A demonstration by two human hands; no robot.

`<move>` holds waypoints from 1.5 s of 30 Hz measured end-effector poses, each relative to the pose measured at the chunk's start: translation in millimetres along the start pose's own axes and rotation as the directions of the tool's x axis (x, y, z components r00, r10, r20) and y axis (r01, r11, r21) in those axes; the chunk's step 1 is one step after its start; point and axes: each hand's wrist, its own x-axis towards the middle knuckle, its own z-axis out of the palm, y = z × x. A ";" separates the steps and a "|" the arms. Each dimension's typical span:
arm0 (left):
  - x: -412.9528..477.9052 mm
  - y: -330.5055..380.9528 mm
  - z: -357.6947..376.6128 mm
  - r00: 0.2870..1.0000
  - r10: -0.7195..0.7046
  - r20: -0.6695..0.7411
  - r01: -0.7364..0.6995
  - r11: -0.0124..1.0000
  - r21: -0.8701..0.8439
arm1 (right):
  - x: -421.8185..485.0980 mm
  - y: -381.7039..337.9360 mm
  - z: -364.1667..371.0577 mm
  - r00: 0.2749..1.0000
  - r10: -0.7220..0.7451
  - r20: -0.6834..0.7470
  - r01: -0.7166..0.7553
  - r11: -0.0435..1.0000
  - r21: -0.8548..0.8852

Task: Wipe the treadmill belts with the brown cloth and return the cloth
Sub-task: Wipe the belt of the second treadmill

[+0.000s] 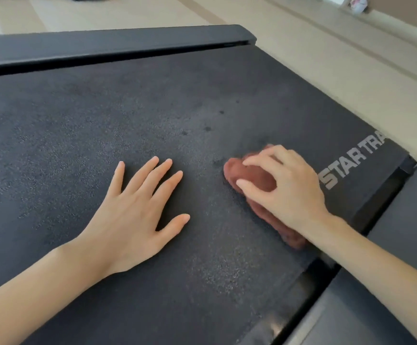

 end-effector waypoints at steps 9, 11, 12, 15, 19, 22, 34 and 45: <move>-1.7 17.6 -3.5 0.993 -0.115 0.020 0.115 0.993 -0.027 | 56.2 3.9 19.9 0.914 -0.402 0.060 0.387 0.905 0.176; -3.3 22.3 -3.6 0.986 -0.165 0.037 0.165 0.986 -0.009 | 107.7 2.3 40.9 0.926 -0.359 0.113 0.345 0.930 0.127; -2.8 22.9 -4.5 0.982 -0.178 0.061 0.178 0.984 0.010 | 128.8 1.0 52.2 0.929 -0.347 0.131 0.337 0.937 0.092; -2.5 27.3 -2.0 0.970 -0.212 0.120 0.204 0.976 0.080 | 148.3 -7.7 67.4 0.945 -0.299 0.135 0.297 0.954 0.035; 0.9 41.8 3.9 0.957 -0.280 0.074 0.277 0.960 0.050 | 95.7 -0.9 46.6 0.923 -0.378 0.077 0.369 0.924 0.104; 1.4 45.0 2.8 0.955 -0.298 0.011 0.298 0.953 -0.054 | 28.0 11.3 14.0 0.882 -0.471 -0.005 0.463 0.863 0.203; 1.9 43.0 10.6 0.897 -0.431 -0.100 0.420 0.901 -0.112 | 88.8 20.6 36.2 0.895 -0.444 0.047 0.430 0.886 0.175; 1.7 43.2 9.6 0.898 -0.430 -0.091 0.418 0.900 -0.124 | 128.5 -68.2 82.1 0.938 -0.341 0.061 0.341 0.940 0.023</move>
